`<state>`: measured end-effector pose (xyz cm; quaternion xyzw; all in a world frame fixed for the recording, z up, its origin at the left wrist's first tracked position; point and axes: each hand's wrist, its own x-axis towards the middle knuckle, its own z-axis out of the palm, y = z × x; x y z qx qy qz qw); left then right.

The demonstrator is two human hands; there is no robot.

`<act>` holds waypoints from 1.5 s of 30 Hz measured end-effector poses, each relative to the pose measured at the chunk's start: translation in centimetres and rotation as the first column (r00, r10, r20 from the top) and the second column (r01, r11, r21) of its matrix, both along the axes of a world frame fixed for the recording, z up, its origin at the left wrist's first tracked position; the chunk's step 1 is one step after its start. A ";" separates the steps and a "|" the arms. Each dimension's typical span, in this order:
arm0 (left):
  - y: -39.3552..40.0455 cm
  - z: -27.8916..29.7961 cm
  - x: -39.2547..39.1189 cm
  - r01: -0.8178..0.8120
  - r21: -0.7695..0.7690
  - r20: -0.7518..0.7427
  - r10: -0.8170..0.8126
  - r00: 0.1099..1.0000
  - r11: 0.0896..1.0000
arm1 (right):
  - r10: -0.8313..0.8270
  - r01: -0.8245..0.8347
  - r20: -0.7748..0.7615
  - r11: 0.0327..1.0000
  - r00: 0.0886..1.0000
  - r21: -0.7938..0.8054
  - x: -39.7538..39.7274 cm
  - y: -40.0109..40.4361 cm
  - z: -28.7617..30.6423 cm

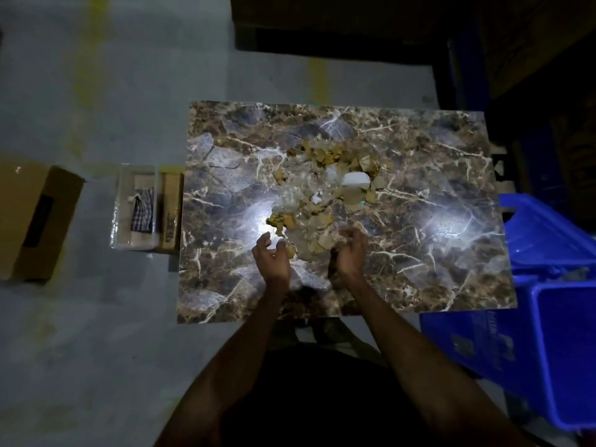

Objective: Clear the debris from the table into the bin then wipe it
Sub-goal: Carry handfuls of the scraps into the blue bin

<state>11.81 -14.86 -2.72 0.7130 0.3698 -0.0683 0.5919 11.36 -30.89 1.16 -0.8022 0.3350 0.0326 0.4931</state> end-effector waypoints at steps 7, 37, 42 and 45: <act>-2.9 0.1 0.7 -0.122 -0.054 -0.106 0.116 0.988 0.991 | 0.284 -0.282 -0.006 0.951 0.959 -0.127 2.2 2.1 -1.2; -5.2 3.0 -2.0 -0.220 -0.474 -0.086 0.204 0.975 0.853 | 0.206 -0.205 0.032 0.922 0.978 0.328 -1.7 4.9 1.7; -5.2 3.3 -1.3 -0.164 -0.293 -0.050 0.157 0.986 0.942 | 0.188 -0.185 0.002 0.967 0.982 0.174 -1.6 3.1 0.9; -3.1 -1.1 -0.9 -0.155 -0.110 -0.102 0.144 0.984 0.982 | 0.149 -0.150 0.020 0.971 0.989 0.188 -1.5 1.2 1.1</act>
